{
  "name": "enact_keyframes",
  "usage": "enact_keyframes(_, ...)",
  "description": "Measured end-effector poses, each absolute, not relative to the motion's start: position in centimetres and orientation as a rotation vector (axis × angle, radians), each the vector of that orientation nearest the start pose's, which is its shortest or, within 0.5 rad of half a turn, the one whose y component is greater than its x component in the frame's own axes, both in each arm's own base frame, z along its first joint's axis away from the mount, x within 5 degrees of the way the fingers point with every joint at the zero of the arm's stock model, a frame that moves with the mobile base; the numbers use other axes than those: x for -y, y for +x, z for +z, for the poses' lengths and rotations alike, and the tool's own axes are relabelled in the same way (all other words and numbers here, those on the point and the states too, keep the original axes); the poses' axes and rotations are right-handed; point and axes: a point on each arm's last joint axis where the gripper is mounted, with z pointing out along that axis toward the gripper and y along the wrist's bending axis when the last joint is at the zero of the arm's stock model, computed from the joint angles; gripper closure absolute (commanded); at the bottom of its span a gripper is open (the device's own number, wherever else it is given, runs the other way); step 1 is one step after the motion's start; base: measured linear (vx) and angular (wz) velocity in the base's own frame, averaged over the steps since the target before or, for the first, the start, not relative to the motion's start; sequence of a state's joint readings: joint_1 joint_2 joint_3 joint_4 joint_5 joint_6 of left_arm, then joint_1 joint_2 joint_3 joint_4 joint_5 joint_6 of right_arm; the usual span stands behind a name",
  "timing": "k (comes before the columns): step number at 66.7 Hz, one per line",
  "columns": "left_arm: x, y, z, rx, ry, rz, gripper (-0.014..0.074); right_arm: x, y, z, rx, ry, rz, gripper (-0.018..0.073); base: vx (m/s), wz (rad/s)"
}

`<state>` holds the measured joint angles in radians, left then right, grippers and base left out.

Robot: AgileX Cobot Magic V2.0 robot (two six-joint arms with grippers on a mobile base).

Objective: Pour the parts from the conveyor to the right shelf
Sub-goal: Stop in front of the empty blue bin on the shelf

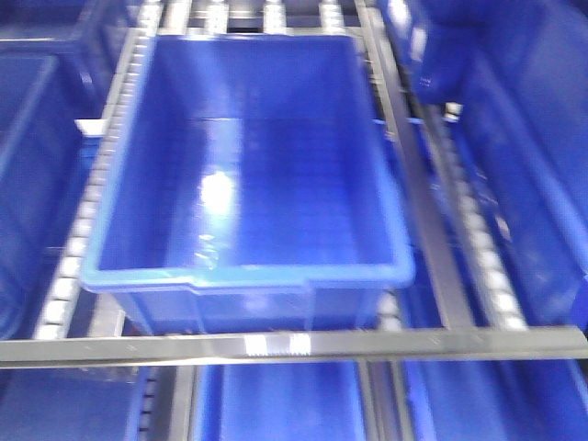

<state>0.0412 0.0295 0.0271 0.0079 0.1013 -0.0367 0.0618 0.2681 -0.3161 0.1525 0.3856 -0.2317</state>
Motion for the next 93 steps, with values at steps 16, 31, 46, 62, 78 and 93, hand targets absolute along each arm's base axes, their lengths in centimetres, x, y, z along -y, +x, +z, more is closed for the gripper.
enact_keyframes(16,-0.25,5.95,19.31,-1.640,-0.058,0.010,0.0602,-0.96,7.10,26.84,-1.808,-0.178,0.032,0.0564,0.13,0.16)
enact_keyframes(31,-0.25,5.95,19.31,-1.640,-0.058,0.010,0.0602,-0.96,7.10,26.84,-1.808,-0.178,0.032,0.0564,0.15,0.09)
enact_keyframes(46,-0.25,5.95,19.31,-1.640,-0.058,0.010,0.0602,-0.96,7.10,26.84,-1.808,-0.178,0.032,0.0564,0.15,-0.04)
enact_keyframes(62,-0.25,5.95,19.31,-1.640,-0.058,0.010,0.0602,-0.96,7.10,26.84,-1.808,-0.178,0.032,0.0564,0.12,-0.08)
enact_keyframes(78,-0.25,5.95,19.31,-1.640,-0.058,0.010,0.0602,-0.96,7.10,26.84,-1.808,-0.178,0.032,0.0564,0.07,-0.02)
enact_keyframes(93,-0.25,5.95,19.31,-1.640,-0.058,0.010,0.0602,-0.96,7.10,26.84,-1.808,-0.178,0.032,0.0564,0.02,-0.01)
